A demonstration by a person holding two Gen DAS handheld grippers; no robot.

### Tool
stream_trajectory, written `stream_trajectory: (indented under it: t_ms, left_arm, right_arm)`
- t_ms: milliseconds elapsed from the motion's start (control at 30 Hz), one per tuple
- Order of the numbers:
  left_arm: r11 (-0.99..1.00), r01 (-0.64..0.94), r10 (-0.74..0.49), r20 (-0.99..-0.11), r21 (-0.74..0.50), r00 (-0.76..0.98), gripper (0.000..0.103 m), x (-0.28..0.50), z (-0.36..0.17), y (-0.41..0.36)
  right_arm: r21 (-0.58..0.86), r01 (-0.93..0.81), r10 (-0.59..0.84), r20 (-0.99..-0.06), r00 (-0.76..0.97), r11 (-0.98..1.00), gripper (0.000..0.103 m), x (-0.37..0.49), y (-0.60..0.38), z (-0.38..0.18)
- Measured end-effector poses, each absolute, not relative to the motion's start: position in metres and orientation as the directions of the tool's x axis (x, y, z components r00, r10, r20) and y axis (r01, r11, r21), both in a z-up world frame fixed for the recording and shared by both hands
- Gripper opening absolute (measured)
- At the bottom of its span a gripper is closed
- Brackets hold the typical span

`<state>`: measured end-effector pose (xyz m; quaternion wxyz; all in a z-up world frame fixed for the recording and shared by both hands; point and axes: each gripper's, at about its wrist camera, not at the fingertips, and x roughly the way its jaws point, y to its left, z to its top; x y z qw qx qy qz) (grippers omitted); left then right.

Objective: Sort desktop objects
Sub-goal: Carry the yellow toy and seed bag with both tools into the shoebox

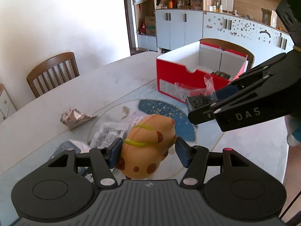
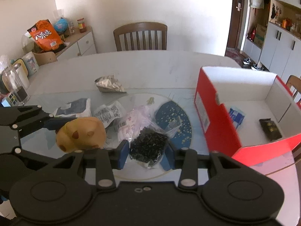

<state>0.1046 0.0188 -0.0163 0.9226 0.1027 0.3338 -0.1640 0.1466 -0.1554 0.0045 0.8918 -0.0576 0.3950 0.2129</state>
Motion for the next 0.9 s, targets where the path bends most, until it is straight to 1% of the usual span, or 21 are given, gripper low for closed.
stream_trajectory:
  t_ms: [167,467,700,900]
  left_arm:
    - [0.923,0.373,-0.240,-0.626,0.088,0.742,0.060,0.105,0.001,0.009]
    - [0.923,0.373,-0.240,-0.616,0.096,0.751,0.060,0.111,0.027,-0.011]
    - [0.917,0.389,-0.262,-0.604,0.086,0.752,0.060,0.121,0.047,-0.037]
    - [0.906,0.412,-0.276,-0.595,0.102,0.755,0.060,0.132,0.054,-0.069]
  right_arm:
    - [0.059,-0.429,0.343,-0.700,0.626,0.902,0.041,0.143,-0.169,0.023]
    - [0.044,-0.423,0.340,-0.671,0.658,0.905,0.041,0.143,-0.200,0.048]
    - [0.040,-0.412,0.333,-0.661,0.673,0.910,0.041,0.150,-0.229,0.059]
    - [0.039,-0.405,0.330,-0.654,0.681,0.914,0.041,0.160,-0.254,0.063]
